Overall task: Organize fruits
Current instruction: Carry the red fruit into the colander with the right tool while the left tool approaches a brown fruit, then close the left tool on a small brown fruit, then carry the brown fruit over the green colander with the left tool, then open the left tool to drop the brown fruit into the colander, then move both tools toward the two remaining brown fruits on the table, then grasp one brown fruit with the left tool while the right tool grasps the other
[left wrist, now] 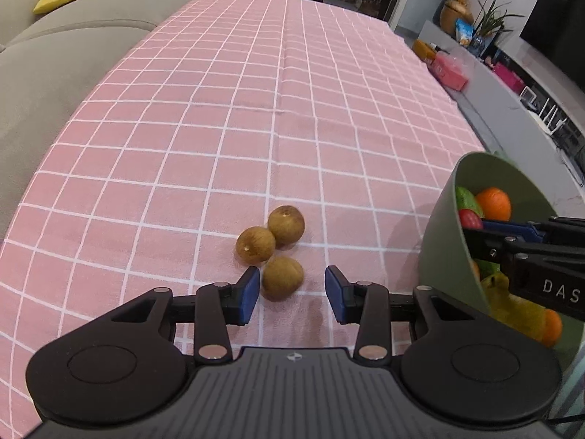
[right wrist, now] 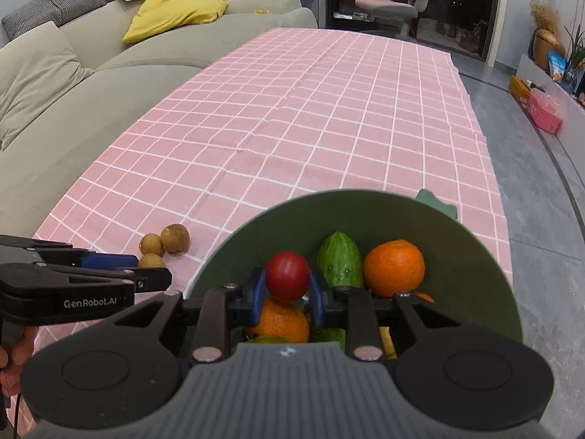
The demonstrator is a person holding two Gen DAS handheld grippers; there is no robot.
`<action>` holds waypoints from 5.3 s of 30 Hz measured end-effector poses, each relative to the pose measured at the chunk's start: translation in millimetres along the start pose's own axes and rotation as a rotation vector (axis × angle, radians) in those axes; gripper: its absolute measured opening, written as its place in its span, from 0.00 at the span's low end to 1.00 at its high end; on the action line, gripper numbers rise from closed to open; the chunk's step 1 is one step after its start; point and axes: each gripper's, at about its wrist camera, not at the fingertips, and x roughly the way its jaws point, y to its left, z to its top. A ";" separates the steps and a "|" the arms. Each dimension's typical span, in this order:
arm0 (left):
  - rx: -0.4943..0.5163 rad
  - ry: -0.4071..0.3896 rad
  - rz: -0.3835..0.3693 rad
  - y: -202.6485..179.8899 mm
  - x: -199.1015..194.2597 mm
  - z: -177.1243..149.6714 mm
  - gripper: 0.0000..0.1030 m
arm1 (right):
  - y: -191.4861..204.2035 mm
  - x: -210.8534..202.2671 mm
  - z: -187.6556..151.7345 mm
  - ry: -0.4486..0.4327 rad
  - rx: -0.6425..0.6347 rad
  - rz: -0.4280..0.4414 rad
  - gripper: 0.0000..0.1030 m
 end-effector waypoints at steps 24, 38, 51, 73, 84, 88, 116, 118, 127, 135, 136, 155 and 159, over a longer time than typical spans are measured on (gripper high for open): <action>0.009 -0.092 -0.115 -24.9 -44.4 25.9 0.28 | -18.9 -33.9 -14.6 -0.041 0.045 -0.044 0.35; 0.215 0.007 -0.243 -103.7 -30.6 25.3 0.28 | -45.5 -64.4 -42.7 -0.070 0.083 -0.129 0.35; 0.257 0.073 -0.199 -120.4 -3.2 20.3 0.28 | -46.4 -58.8 -45.2 -0.072 0.085 -0.116 0.35; 0.265 0.019 -0.196 -114.8 -30.9 23.1 0.44 | -42.5 -70.5 -42.3 -0.106 0.095 -0.130 0.41; 0.257 -0.047 -0.069 -81.1 -77.8 21.0 0.49 | -11.1 -92.6 -33.1 -0.155 0.072 -0.083 0.58; 0.240 -0.060 -0.032 -59.2 -90.8 13.9 0.49 | 5.3 -97.9 -29.9 -0.162 0.052 -0.048 0.59; 0.170 -0.094 -0.036 11.5 -87.0 -2.0 0.49 | 97.4 -61.8 -15.9 -0.053 -0.248 0.056 0.51; 0.162 -0.105 -0.063 13.4 -83.7 0.7 0.49 | 96.1 -54.3 -9.5 -0.033 -0.269 0.072 0.51; 0.112 -0.173 -0.104 29.5 -72.0 7.7 0.49 | 89.1 -27.9 24.3 0.012 -0.371 0.088 0.51; 0.113 -0.165 -0.069 31.4 -49.4 6.7 0.49 | 83.6 -4.7 36.5 0.062 -0.464 0.122 0.43; 0.117 -0.162 -0.064 30.8 -45.5 7.1 0.49 | 82.1 -1.9 37.8 0.068 -0.470 0.134 0.41; 0.219 -0.081 0.021 10.7 -0.2 3.9 0.42 | 60.5 32.8 57.4 0.124 -0.432 0.223 0.38; 0.229 -0.068 0.017 5.8 5.3 4.1 0.35 | 60.2 39.2 60.6 0.134 -0.413 0.232 0.38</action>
